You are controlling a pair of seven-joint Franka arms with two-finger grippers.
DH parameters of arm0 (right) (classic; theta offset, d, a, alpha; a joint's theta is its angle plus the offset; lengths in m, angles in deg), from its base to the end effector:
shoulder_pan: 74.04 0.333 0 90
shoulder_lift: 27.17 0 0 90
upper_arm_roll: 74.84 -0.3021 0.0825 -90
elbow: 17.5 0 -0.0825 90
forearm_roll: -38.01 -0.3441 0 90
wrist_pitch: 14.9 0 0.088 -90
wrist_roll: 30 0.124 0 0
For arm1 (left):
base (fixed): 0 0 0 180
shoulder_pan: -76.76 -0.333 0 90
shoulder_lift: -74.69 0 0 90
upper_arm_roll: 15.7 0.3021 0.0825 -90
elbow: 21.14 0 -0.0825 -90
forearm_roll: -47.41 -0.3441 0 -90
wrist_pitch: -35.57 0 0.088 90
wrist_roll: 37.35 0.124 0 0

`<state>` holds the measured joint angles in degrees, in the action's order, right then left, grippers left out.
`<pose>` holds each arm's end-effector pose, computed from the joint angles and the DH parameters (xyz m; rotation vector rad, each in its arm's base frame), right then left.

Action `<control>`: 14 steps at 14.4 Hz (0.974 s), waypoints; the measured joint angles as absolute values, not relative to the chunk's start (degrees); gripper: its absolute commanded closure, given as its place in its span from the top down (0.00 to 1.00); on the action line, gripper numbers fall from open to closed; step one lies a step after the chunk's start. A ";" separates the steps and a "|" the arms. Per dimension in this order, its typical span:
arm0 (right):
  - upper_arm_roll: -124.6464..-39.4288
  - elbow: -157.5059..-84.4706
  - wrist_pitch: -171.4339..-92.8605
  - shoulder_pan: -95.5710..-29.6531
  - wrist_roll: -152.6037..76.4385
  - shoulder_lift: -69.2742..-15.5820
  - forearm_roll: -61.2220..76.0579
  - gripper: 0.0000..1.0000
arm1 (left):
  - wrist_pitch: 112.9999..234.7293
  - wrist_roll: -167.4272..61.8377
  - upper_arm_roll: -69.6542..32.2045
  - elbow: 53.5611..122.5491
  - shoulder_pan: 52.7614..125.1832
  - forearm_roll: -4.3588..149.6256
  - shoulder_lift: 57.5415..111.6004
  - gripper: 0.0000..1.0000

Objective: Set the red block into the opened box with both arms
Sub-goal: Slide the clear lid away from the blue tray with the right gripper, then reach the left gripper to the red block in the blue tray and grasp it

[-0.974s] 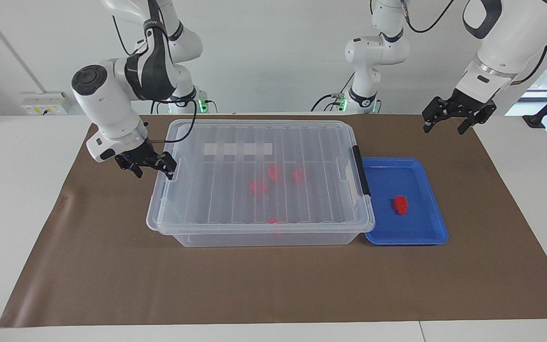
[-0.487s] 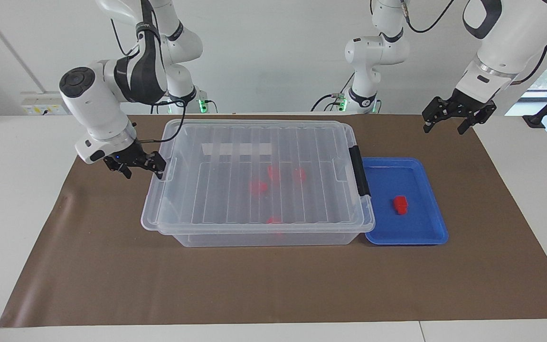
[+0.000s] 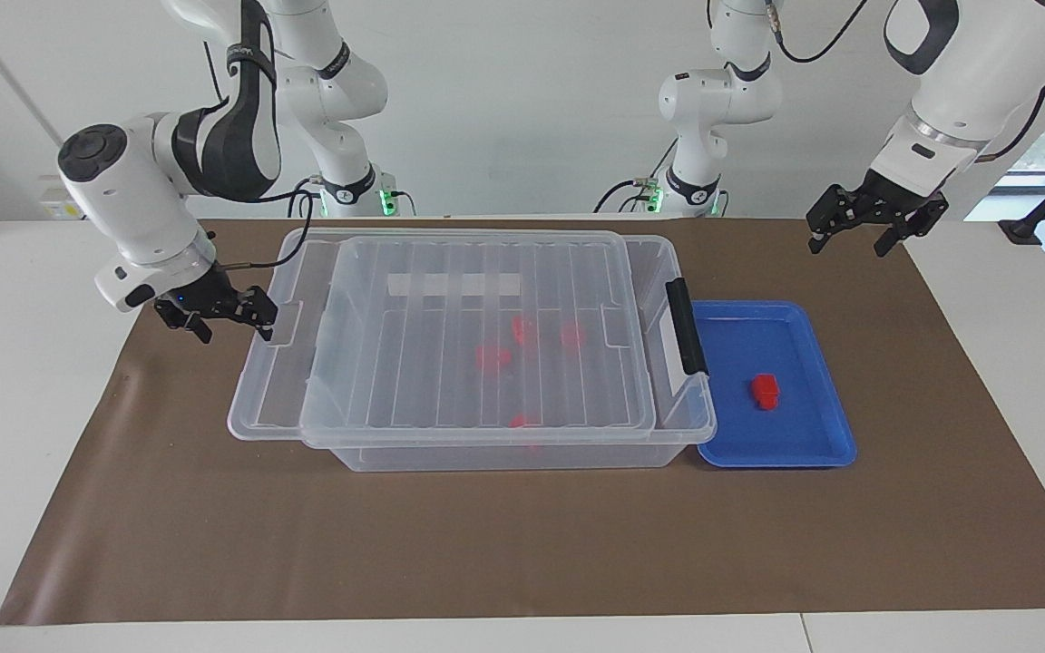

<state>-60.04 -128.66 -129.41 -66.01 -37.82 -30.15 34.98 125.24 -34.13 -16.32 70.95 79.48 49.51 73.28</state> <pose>0.5314 -0.0574 0.4425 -3.1079 0.0047 -0.0197 0.5048 -0.0341 0.5900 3.1000 -0.1775 -0.0274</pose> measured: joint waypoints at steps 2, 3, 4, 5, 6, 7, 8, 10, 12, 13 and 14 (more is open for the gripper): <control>-59.90 -128.66 -129.61 -67.21 -39.97 -30.15 35.05 1.00 | 125.24 -34.13 -16.32 70.95 79.48 49.51 73.28 1.00; -59.59 -128.66 -129.66 -67.61 -40.85 -30.15 35.05 1.00 | 125.23 -34.13 -16.33 70.95 79.48 49.51 73.28 1.00; -59.06 -128.66 -129.78 -67.73 -41.67 -30.14 35.05 1.00 | 125.23 -34.13 -16.35 70.95 79.48 49.51 73.28 1.00; -58.50 -128.66 -130.01 -67.74 -42.45 -30.13 35.05 1.00 | 125.23 -34.13 -16.34 70.95 79.48 49.51 73.28 1.00; -58.01 -128.67 -130.17 -67.73 -43.08 -30.13 35.06 1.00 | 125.23 -34.12 -16.34 70.95 79.48 49.51 73.28 1.00; -57.39 -128.67 -130.22 -67.71 -43.71 -30.13 35.07 1.00 | 125.26 -34.12 -16.35 70.95 79.49 49.51 73.28 1.00; -56.66 -128.67 -130.24 -67.69 -44.58 -30.13 35.07 1.00 | 125.73 -34.08 -16.36 70.97 79.50 49.51 73.28 1.00; -55.05 -128.66 -130.34 -67.66 -46.85 -30.12 35.08 1.00 | 128.51 -33.96 -16.38 71.57 79.50 49.51 73.29 1.00; -53.61 -128.66 -130.53 -67.62 -48.82 -30.12 35.07 1.00 | 131.54 -33.88 -16.40 73.12 79.50 49.51 73.30 1.00; -52.99 -128.64 -130.63 -67.62 -49.93 -30.11 35.07 1.00 | 133.02 -33.82 -16.42 74.23 79.51 49.51 73.30 1.00; -52.51 -128.62 -130.72 -67.62 -50.85 -30.09 35.07 1.00 | 134.49 -33.78 -16.45 75.36 79.53 49.51 73.32 1.00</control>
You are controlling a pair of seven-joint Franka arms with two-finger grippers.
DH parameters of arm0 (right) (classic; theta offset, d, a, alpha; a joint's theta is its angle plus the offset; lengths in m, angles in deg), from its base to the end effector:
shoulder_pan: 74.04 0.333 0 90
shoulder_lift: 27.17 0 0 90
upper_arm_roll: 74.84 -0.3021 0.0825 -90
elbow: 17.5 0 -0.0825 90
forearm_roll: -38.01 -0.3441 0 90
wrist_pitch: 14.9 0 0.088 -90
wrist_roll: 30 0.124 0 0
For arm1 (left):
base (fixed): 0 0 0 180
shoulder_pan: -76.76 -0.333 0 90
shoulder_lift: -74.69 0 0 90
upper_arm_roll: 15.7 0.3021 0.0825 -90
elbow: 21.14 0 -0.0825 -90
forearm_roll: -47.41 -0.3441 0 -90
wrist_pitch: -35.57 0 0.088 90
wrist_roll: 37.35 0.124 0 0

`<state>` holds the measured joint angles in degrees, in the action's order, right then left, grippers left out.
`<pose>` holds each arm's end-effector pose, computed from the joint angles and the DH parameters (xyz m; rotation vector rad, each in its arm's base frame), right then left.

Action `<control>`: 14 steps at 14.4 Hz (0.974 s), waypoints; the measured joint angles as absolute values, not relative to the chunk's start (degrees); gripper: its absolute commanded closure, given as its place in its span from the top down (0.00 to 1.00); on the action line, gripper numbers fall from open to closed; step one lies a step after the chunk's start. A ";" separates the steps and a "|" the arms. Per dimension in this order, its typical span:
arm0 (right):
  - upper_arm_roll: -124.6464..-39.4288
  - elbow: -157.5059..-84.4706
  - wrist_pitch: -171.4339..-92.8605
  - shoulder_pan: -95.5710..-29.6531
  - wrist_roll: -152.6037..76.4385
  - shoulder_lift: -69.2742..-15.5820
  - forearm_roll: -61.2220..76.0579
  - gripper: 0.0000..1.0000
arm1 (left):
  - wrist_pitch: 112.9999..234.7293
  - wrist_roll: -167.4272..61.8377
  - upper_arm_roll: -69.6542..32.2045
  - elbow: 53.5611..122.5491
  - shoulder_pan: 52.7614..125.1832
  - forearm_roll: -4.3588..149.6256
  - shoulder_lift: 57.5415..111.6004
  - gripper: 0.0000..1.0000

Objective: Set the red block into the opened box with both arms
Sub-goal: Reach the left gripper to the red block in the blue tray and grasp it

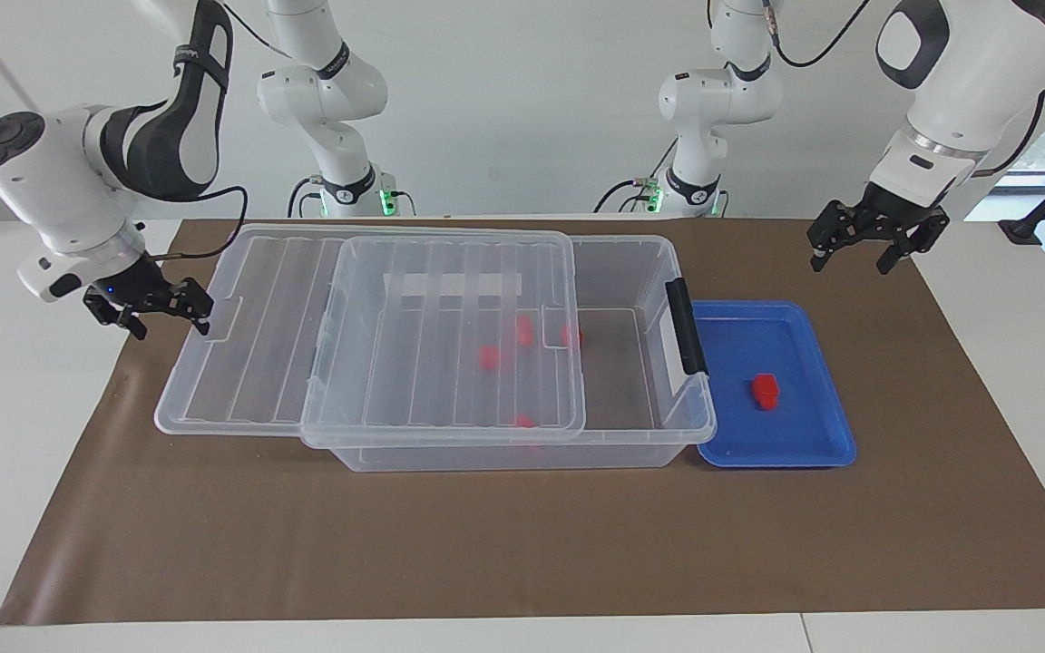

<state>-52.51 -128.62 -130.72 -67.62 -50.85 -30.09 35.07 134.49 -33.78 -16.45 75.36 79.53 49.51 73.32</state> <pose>0.5182 -0.1413 0.4465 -3.1245 -0.1023 -0.0655 0.5201 -0.0361 0.5705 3.0983 -0.1850 0.1027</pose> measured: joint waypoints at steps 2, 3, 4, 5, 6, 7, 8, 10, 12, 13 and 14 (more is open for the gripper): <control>-51.57 -128.60 -130.75 -67.63 -52.15 -30.09 35.07 1.00 | 139.04 -33.65 -16.53 78.73 79.56 49.51 73.41 1.00; -51.21 -128.60 -130.75 -67.66 -52.41 -30.09 35.08 1.00 | 141.66 -33.29 -16.55 80.82 79.58 49.51 73.46 1.00; -50.93 -128.60 -130.75 -67.69 -52.56 -30.09 35.08 1.00 | 144.16 -32.42 -16.56 83.01 79.58 49.51 73.53 1.00; -50.76 -128.60 -130.75 -67.72 -52.89 -30.09 35.08 1.00 | 146.55 -31.21 -16.57 85.23 79.59 49.51 73.73 1.00; -50.64 -128.60 -130.75 -67.72 -53.42 -30.09 35.08 1.00 | 148.84 -30.20 -16.58 87.22 79.61 49.51 74.13 1.00; -50.51 -128.60 -130.78 -67.72 -53.93 -30.09 35.08 1.00 | 151.26 -29.56 -16.60 89.07 79.64 49.51 74.73 1.00; -50.36 -128.60 -130.83 -67.72 -54.14 -30.09 35.08 1.00 | 153.64 -29.24 -16.61 90.72 79.70 49.51 75.50 1.00; -50.21 -128.60 -130.84 -67.72 -54.21 -30.09 35.08 1.00 | 158.26 -28.94 -16.62 93.80 80.15 49.51 77.10 1.00; -50.22 -128.24 -130.77 -67.63 -54.21 -30.09 35.13 1.00 | 162.49 -28.93 -16.62 96.16 80.62 49.51 78.72 1.00; -50.25 -127.60 -130.42 -67.50 -54.21 -30.13 35.18 1.00 | 164.45 -28.93 -16.62 96.83 80.79 49.51 79.85 1.00; -50.31 -126.61 -129.49 -67.31 -54.21 -30.24 35.20 1.00 | 166.06 -28.93 -16.62 97.12 80.93 49.51 81.01 1.00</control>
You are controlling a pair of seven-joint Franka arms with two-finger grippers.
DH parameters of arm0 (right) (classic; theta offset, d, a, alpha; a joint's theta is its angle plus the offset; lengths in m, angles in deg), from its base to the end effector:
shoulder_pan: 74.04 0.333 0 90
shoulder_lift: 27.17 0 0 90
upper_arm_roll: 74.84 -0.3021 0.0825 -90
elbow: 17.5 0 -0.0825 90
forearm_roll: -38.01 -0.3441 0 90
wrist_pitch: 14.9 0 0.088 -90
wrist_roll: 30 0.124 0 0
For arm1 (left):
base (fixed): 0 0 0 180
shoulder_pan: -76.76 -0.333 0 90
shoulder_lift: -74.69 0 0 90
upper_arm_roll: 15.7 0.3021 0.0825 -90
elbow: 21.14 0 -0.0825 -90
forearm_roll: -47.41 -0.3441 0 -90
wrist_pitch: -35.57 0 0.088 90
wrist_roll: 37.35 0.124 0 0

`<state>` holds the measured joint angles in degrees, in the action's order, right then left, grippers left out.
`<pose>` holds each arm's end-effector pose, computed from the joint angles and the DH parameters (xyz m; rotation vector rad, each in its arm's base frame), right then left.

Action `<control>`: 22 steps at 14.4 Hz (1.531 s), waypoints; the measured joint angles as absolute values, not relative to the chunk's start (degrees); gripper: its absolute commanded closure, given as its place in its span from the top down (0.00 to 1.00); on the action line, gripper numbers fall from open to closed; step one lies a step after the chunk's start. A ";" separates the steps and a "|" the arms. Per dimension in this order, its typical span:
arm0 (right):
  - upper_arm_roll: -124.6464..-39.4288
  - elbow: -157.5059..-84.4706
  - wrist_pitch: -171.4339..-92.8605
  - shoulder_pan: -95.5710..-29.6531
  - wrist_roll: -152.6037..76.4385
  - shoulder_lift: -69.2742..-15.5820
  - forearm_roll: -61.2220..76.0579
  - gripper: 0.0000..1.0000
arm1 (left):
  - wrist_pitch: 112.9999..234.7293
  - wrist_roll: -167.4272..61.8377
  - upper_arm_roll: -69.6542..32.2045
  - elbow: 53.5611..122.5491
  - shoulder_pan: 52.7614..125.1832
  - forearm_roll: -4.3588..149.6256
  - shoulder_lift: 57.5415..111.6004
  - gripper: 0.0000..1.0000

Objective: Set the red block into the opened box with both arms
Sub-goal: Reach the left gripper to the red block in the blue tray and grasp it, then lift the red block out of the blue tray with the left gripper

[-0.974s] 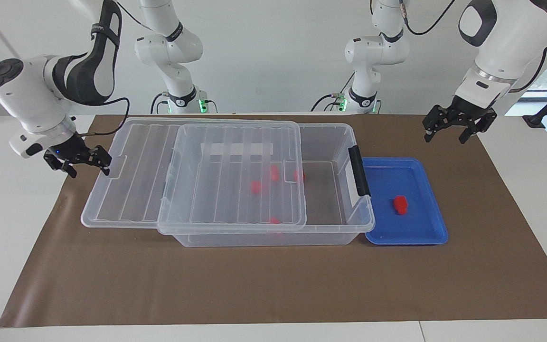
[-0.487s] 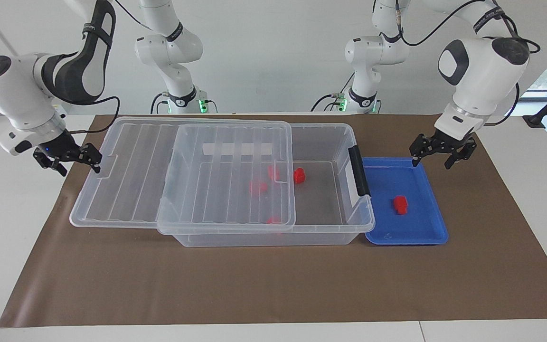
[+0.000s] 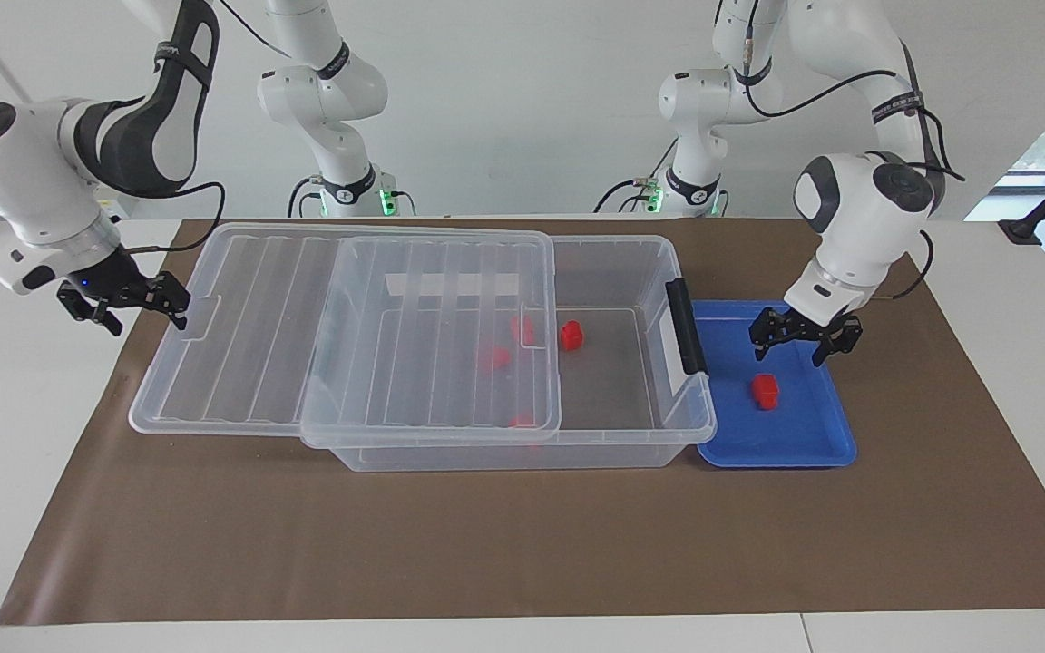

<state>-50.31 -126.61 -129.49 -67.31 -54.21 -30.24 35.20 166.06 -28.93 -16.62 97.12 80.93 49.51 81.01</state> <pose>0.5171 -0.1588 0.4591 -3.1326 -0.1467 -0.0818 0.5434 -0.0496 0.3826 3.0919 -0.3309 0.1618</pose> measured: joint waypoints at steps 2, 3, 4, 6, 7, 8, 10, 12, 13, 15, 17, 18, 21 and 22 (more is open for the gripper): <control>-50.45 -124.07 -126.70 -66.67 -53.98 -30.66 35.21 1.00 | 168.23 -28.92 -16.62 97.16 81.08 49.51 83.12 1.00; -50.50 -122.92 -125.53 -66.21 -53.69 -30.94 35.20 1.00 | 169.23 -28.91 -16.62 97.21 81.08 49.51 83.97 1.00; -50.57 -121.96 -124.61 -65.84 -53.32 -31.15 35.20 1.00 | 170.30 -28.90 -16.62 97.47 81.08 49.51 84.64 1.00; -50.59 -120.22 -122.65 -65.38 -52.92 -31.49 35.21 1.00 | 173.16 -28.87 -16.63 98.86 81.11 49.51 85.50 1.00; -50.62 -119.10 -121.12 -64.92 -52.13 -31.55 35.22 1.00 | 174.71 -28.87 -16.63 99.68 81.11 49.51 86.13 1.00; -50.64 -118.02 -119.60 -64.21 -50.71 -31.55 35.46 1.00 | 176.10 -28.87 -16.63 100.23 81.11 49.51 86.90 1.00; -50.69 -116.30 -117.36 -62.18 -47.59 -31.54 36.40 1.00 | 178.10 -28.87 -16.57 100.51 81.10 49.51 88.70 1.00; -50.75 -115.29 -115.80 -60.44 -45.13 -31.54 37.09 1.00 | 178.36 -28.87 -16.48 100.51 81.06 49.51 89.43 1.00; -50.78 -114.82 -115.07 -59.99 -44.27 -31.54 37.36 1.00 | 178.35 -28.87 -16.47 100.51 81.05 49.51 89.44 1.00; -50.83 -114.17 -114.28 -59.91 -43.71 -31.53 37.50 1.00 | 178.23 -28.87 -16.46 100.50 81.05 49.51 89.42 1.00; -50.83 -113.96 -114.01 -59.95 -43.60 -31.53 37.51 1.00 | 177.31 -28.87 -16.40 100.48 80.98 49.51 89.07 1.00; -50.84 -113.95 -113.97 -59.89 -43.47 -31.54 37.51 1.00 | 176.38 -28.88 -16.34 100.45 80.93 49.51 88.66 1.00; -50.85 -113.93 -113.96 -59.38 -42.33 -31.54 37.51 1.00 | 174.20 -28.98 -16.32 100.45 80.92 49.51 87.48 1.00; -50.86 -113.93 -113.93 -59.27 -41.96 -31.54 37.51 1.00 | 173.67 -29.04 -16.35 100.46 80.94 49.51 87.29 1.00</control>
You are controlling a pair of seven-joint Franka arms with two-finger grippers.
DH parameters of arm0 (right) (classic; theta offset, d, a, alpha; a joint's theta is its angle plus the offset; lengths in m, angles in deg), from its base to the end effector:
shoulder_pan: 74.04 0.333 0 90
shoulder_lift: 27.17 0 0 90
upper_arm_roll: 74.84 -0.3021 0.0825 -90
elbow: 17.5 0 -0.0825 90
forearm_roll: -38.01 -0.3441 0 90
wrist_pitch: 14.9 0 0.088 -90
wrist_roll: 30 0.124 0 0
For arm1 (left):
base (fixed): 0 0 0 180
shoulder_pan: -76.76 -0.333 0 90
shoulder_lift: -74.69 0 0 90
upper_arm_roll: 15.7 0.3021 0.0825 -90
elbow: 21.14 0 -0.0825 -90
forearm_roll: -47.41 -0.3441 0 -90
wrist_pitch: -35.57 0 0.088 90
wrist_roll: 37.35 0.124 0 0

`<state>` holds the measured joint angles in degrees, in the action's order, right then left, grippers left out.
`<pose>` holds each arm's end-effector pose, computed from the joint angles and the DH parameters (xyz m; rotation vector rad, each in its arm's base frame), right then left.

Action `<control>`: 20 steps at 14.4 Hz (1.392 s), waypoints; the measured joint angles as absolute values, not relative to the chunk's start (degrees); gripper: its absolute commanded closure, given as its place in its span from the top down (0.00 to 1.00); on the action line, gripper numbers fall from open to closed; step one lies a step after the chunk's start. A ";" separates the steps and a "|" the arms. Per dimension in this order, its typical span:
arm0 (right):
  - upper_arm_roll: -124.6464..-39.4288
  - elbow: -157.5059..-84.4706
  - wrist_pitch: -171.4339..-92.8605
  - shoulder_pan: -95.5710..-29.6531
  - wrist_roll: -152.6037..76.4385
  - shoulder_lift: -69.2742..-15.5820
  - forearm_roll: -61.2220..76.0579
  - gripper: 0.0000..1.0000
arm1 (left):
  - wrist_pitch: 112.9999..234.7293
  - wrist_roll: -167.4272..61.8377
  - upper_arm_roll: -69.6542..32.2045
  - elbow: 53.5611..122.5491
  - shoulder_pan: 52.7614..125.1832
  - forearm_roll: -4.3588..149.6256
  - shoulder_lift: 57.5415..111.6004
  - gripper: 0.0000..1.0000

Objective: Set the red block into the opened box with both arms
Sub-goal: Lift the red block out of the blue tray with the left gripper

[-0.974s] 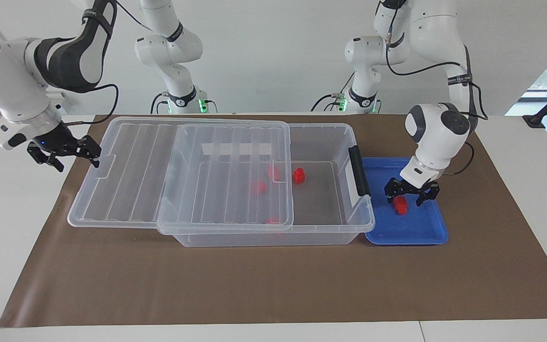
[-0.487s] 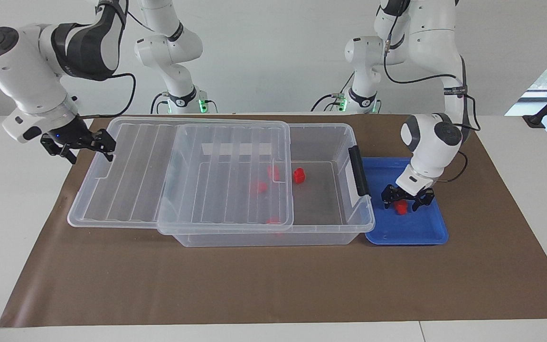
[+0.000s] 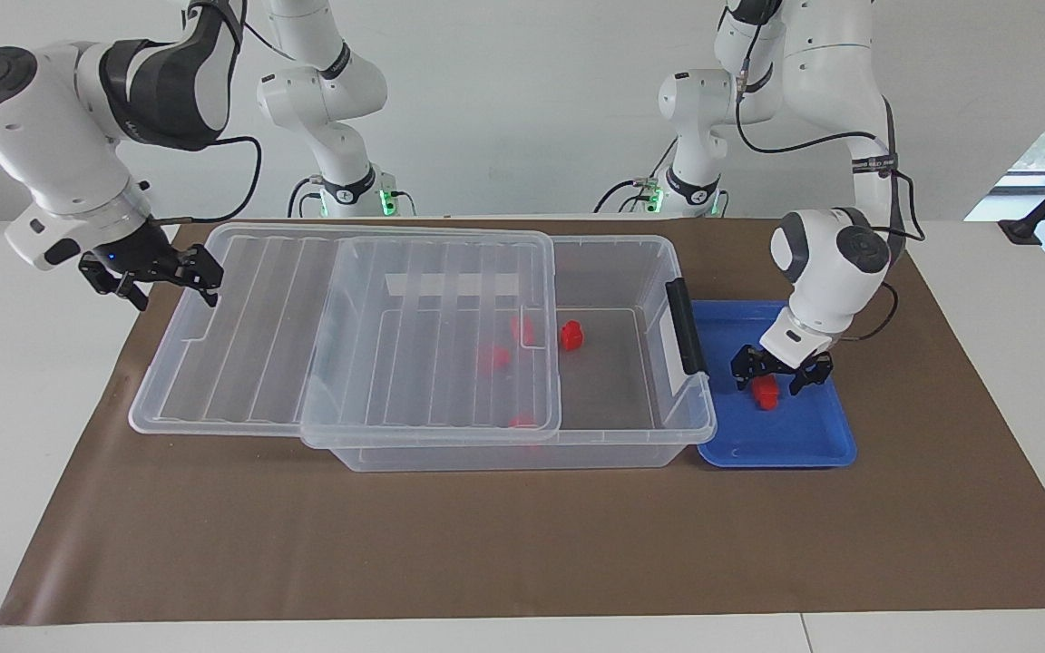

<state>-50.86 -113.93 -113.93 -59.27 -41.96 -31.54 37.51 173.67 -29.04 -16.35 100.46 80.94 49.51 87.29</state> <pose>0.5358 -0.0794 0.5213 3.1229 0.0738 -0.0437 0.5449 -0.0466 0.3114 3.0980 -0.3148 0.1073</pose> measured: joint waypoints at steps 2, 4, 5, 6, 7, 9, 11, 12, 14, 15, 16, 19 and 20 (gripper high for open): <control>-50.87 -113.91 -113.90 -59.23 -41.81 -31.54 37.51 1.00 | 172.34 -29.08 -16.38 100.46 80.97 49.51 87.15 1.00; -50.89 -113.73 -113.58 -58.84 -41.65 -31.41 37.51 1.00 | 172.10 -29.08 -16.41 100.49 80.99 49.51 87.14 1.00; -50.92 -113.53 -113.12 -58.37 -40.82 -31.24 37.51 1.00 | 172.11 -29.08 -16.42 100.49 81.00 49.51 87.14 1.00; -51.03 -113.35 -112.61 -57.90 -39.74 -30.89 37.51 1.00 | 172.22 -29.08 -16.42 100.49 81.00 49.51 87.14 1.00; -51.41 -113.25 -112.04 -57.63 -38.88 -30.33 37.51 1.00 | 172.47 -29.08 -16.42 100.49 81.00 49.51 87.14 1.00; -52.46 -113.13 -110.79 -57.54 -37.29 -28.95 37.51 1.00 | 173.02 -29.08 -16.42 100.49 81.00 49.51 87.13 1.00; -53.39 -113.06 -109.02 -57.48 -35.57 -27.35 37.51 1.00 | 173.03 -29.08 -16.42 100.68 81.01 49.51 87.13 0.46; -54.11 -113.06 -108.20 -57.46 -33.99 -26.57 37.51 1.00 | 173.04 -29.08 -16.42 100.80 81.01 49.51 87.13 0.00; -55.86 -113.06 -107.35 -57.40 -31.23 -25.54 37.51 1.00 | 173.05 -29.07 -16.42 100.87 81.00 49.51 87.13 0.00; -56.67 -113.06 -107.34 -57.37 -30.65 -25.41 37.51 1.00 | 173.06 -29.07 -16.42 100.88 81.00 49.51 87.13 0.00; -57.35 -113.07 -107.33 -57.35 -30.27 -25.41 37.51 1.00 | 173.06 -29.07 -16.42 100.89 81.01 49.51 87.13 0.00; -57.62 -113.15 -107.30 -57.62 -30.05 -25.41 37.51 1.00 | 173.05 -29.15 -16.42 100.83 81.01 49.51 86.94 0.00; -57.59 -113.15 -107.30 -57.83 -30.05 -25.41 37.51 1.00 | 172.87 -29.28 -16.42 100.72 81.01 49.51 86.38 0.00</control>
